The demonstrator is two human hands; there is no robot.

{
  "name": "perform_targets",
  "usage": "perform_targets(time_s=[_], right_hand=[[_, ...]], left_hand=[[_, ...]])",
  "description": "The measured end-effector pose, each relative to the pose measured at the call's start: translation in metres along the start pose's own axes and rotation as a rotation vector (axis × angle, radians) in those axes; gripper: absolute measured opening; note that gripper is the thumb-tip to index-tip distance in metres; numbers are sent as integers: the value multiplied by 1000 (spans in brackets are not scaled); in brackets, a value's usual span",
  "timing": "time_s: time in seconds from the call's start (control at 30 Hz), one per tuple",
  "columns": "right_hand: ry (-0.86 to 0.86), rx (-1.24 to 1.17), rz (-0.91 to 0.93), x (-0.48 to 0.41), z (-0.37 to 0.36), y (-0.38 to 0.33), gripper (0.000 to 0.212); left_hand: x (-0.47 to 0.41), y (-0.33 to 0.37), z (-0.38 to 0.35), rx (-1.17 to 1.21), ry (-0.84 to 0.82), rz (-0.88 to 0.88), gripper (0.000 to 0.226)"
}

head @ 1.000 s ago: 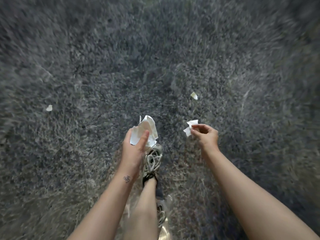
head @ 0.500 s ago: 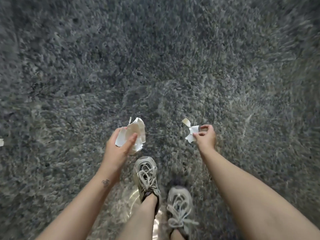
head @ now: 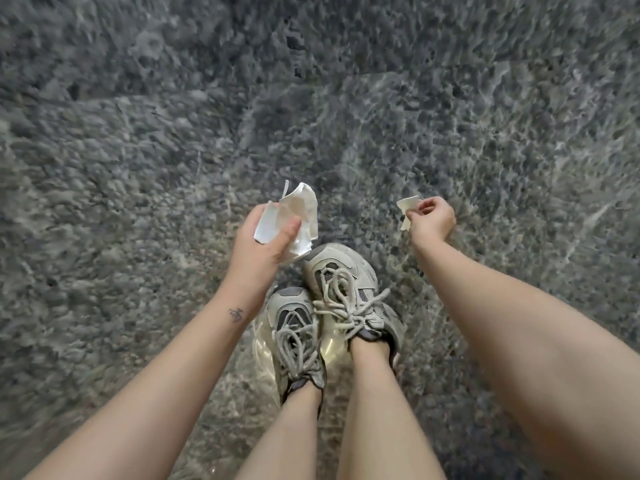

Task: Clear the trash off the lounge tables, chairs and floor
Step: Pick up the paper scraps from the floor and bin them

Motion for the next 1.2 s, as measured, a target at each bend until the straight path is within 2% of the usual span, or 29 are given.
perform_targets(time_s=[0.1, 0.27, 0.37, 0.47, 0.53, 0.6, 0.73, 0.8, 0.87, 0.97, 1.07, 1.2], right_hand=[[-2, 49, -20, 5, -2, 0, 15], [15, 10, -3, 11, -1, -8, 28], [22, 32, 28, 11, -2, -11, 20], [40, 88, 59, 12, -1, -12, 28], [25, 143, 74, 16, 2, -13, 21], [-2, 145, 80, 27, 7, -17, 22], [-104, 54, 142, 66, 19, -56, 21], [-198, -13, 215, 95, 26, -86, 29], [-284, -67, 285, 129, 37, -119, 35], [-399, -145, 361, 184, 54, -168, 33], [-538, -134, 431, 244, 62, -216, 31], [-666, -7, 562, 332, 54, -276, 29]], left_hand=[[3, 3, -1, -4, 6, -3, 12], [6, 9, 1, 2, 21, 0, 14], [6, 10, 2, 10, 41, -1, 16], [9, 9, 4, 28, 67, -2, 14], [14, 10, 6, 41, 86, -8, 13], [21, 12, 10, 56, 118, -1, 12], [40, 32, 27, 117, 189, 23, 10], [51, 47, 39, 151, 232, 34, 10], [61, 66, 56, 196, 310, 51, 18], [79, 100, 89, 329, 424, 45, 21], [101, 126, 135, 425, 554, 91, 46], [137, 146, 209, 568, 760, 97, 42]])
Point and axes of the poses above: each hand's wrist, its own x-axis away from the middle knuckle, its own z-axis out of the back of the hand, y = z × x, the point moved 4 cm from there along -x, towards the middle knuckle, and after that the axes turned 6 degrees about y, right-handed, at the moved point
